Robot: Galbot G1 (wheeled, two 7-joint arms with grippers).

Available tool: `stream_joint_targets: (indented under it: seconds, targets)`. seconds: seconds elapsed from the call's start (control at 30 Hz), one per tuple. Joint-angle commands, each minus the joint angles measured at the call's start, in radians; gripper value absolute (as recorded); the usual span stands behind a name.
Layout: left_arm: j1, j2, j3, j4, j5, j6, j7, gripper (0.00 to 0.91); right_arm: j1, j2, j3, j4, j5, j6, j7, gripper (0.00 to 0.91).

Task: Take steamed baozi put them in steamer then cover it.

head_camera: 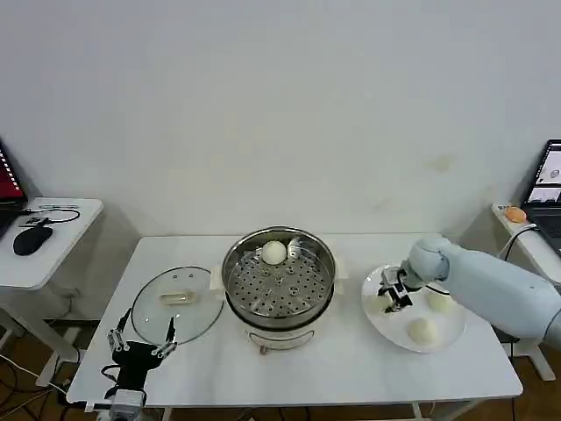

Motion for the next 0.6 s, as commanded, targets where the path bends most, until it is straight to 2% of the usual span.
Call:
stream_joint_targets:
  seconds: [0.03,0.17,0.33,0.43,0.6]
  targets:
    - [-0.001,0.001,0.001,0.002,-0.003,0.001,0.000,0.907,0.059,-0.026,-0.005,0.018,0.012,0.003,-0.005,0.494]
    - [-0.004,0.007,0.006,0.003,-0.003,0.002,0.001,0.907,0.154,-0.087,-0.040,0.073,0.068,-0.010,-0.005,0.504]
    - [-0.017,0.013,0.014,0.009,-0.003,0.003,0.001,0.907,0.363,-0.145,-0.155,0.169,0.173,-0.042,0.001,0.504]
    - [-0.023,0.016,0.017,0.012,-0.004,0.003,0.001,0.907,0.517,-0.136,-0.257,0.218,0.241,-0.064,0.010,0.504]
    - [-0.039,0.016,0.014,0.019,-0.006,0.003,0.001,0.907,0.646,-0.055,-0.323,0.248,0.332,-0.106,0.027,0.514]
